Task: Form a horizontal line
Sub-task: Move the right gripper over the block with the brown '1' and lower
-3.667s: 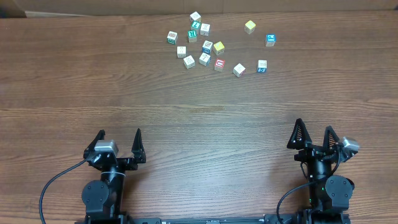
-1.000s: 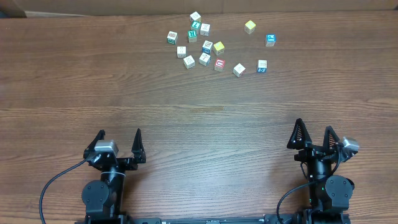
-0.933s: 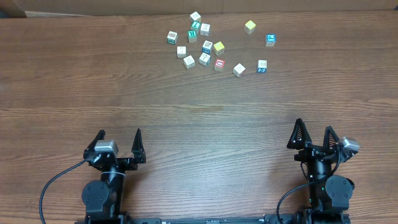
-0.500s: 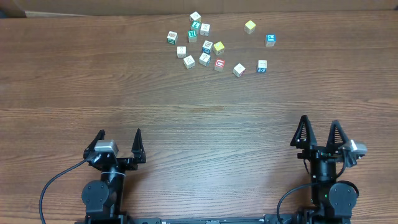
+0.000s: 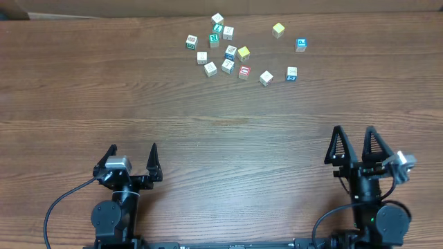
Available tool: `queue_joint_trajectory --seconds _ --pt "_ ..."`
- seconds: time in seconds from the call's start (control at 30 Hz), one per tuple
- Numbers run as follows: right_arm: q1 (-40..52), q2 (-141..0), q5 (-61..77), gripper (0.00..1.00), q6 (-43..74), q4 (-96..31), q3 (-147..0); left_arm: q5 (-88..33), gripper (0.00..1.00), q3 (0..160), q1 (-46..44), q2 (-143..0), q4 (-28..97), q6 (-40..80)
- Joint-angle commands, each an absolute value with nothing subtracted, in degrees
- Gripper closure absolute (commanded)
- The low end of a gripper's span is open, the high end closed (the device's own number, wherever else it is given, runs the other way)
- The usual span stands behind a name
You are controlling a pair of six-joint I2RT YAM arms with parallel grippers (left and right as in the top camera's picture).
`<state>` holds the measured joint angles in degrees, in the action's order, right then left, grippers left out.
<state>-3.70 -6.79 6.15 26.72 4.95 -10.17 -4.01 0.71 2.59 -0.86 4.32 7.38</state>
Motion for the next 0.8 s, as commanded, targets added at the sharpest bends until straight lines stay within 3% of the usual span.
queue_joint_trajectory --seconds 0.0,0.17,0.27,0.37,0.63,0.77 --pt "-3.66 -15.44 9.32 0.0 26.98 2.72 -19.88 -3.42 0.0 0.27 2.22 -0.34 4.25 7.73" --pt "-3.66 -33.36 18.13 0.0 25.87 -7.38 -36.88 -3.42 0.0 0.27 2.22 -0.34 4.25 7.73" --pt "-3.49 -49.12 24.29 0.0 17.3 -19.18 -51.35 -3.42 0.0 0.27 2.22 -0.34 4.25 7.73" --pt "-3.49 -61.01 26.15 0.0 16.03 -23.83 -60.47 -3.42 0.0 0.27 2.22 -0.34 4.25 7.73" --pt "-3.51 -74.08 33.82 0.0 16.23 -27.24 -66.5 -3.42 0.0 0.27 2.22 -0.34 4.25 7.73" --pt "-3.49 -76.09 29.89 0.0 16.21 -28.64 -66.19 -3.42 0.0 0.27 2.22 -0.34 4.25 7.73"
